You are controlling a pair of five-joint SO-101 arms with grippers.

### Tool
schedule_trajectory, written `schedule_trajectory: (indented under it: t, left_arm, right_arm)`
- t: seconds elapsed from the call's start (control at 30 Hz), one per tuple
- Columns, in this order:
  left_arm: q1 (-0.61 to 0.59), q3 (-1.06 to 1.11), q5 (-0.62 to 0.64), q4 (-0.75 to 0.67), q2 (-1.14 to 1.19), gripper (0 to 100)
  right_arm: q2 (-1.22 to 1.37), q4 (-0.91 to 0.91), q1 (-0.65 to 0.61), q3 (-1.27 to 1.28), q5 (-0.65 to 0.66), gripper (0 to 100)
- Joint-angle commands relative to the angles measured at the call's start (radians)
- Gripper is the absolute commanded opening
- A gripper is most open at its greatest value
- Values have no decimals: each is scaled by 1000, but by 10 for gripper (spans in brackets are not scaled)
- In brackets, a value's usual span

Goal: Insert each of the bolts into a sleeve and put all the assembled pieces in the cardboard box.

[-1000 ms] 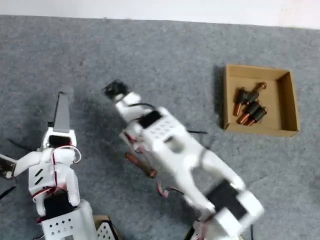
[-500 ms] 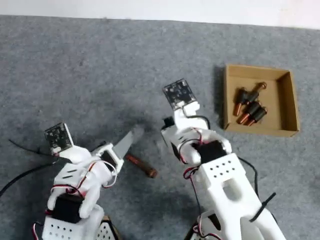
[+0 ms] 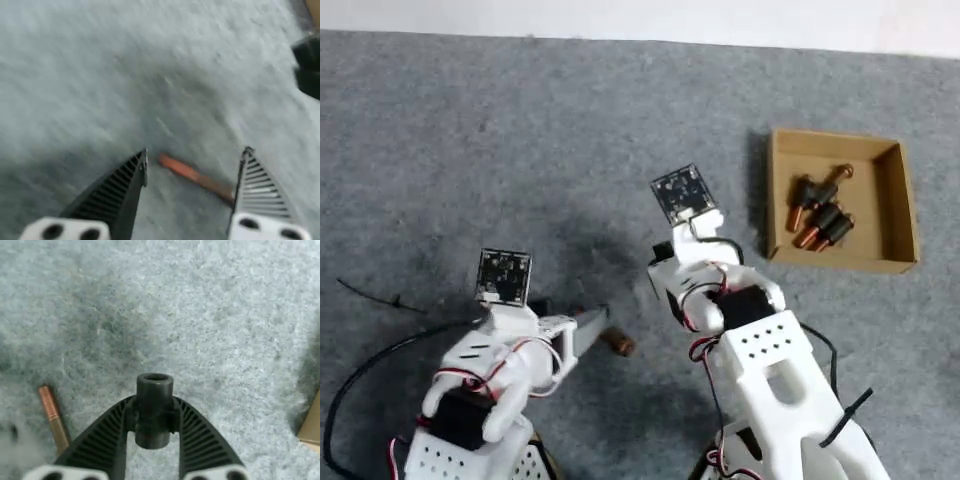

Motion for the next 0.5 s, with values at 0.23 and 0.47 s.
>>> schedule_trajectory:
  t: [0.23, 0.47]
  left_arm:
    - [-113, -65, -516, -86, -1, 201]
    - [191, -68, -937, 61, 1, 204]
  right_arm:
    - [-42, -61, 116, -10, 3, 5]
    - [-42, -61, 116, -8, 3, 5]
